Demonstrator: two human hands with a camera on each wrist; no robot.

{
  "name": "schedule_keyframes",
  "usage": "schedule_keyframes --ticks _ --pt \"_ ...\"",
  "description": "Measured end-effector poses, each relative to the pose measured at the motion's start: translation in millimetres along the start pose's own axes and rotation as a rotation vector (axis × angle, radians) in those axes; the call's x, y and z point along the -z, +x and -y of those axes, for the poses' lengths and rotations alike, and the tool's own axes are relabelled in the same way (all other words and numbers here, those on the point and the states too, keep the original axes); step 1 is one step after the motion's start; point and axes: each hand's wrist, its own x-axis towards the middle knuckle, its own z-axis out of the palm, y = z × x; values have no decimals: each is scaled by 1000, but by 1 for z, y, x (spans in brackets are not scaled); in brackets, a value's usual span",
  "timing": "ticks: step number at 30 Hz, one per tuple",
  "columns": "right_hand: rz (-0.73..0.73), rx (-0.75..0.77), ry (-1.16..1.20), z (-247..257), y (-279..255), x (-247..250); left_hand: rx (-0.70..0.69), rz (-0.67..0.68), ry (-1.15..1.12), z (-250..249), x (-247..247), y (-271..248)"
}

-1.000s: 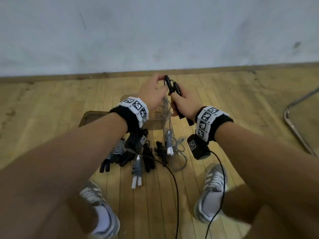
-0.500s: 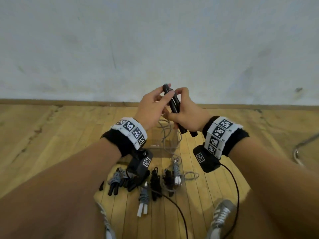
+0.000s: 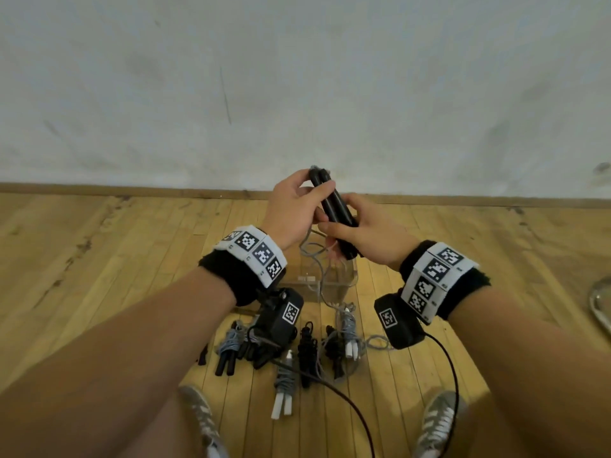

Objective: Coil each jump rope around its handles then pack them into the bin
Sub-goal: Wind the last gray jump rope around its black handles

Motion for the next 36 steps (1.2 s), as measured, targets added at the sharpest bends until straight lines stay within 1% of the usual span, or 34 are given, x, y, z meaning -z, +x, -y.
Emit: schedule_keyframes --ticks 3,5,7,10,12,14,16,17,19,21,23,25,26,28,30,32,34,36 --pt "67 79 -70 -1 1 0 -3 -3 44 5 1 2" --pt "112 81 -109 0 2 1 -3 -34 73 10 2 6" --pt "157 49 -41 0 3 3 32 -50 37 13 3 11" --pt "193 0 155 1 2 5 74 -12 -41 10 3 12" --pt "198 -5 200 0 3 7 92 23 -49 7 3 11" --pt "199 10 209 -3 4 8 146 74 -74 5 4 10" --pt "163 53 168 -7 6 9 188 134 -72 4 5 9" --pt "126 75 138 -8 8 10 184 164 -26 4 5 8" --pt "23 114 71 -12 13 15 123 215 163 8 4 5" --pt "-75 157 -80 -18 17 22 77 208 312 15 3 2" --pt "-145 175 -231 -24 21 26 123 188 295 22 5 1" --pt "-213 143 -316 -29 23 30 163 212 271 25 6 -2" --pt "-231 126 -365 -31 24 32 146 238 318 25 6 -4" --pt "-226 102 -521 -36 25 34 31 286 475 25 3 -10" --pt "-169 94 -720 -41 24 33 -117 301 661 22 -1 -14" --pt "-88 97 -865 -41 21 31 -239 284 813 17 -2 -12" --pt "3 107 -934 -37 18 31 -315 255 828 11 0 -6" --pt "85 137 -952 -33 15 31 -333 266 772 7 5 3"
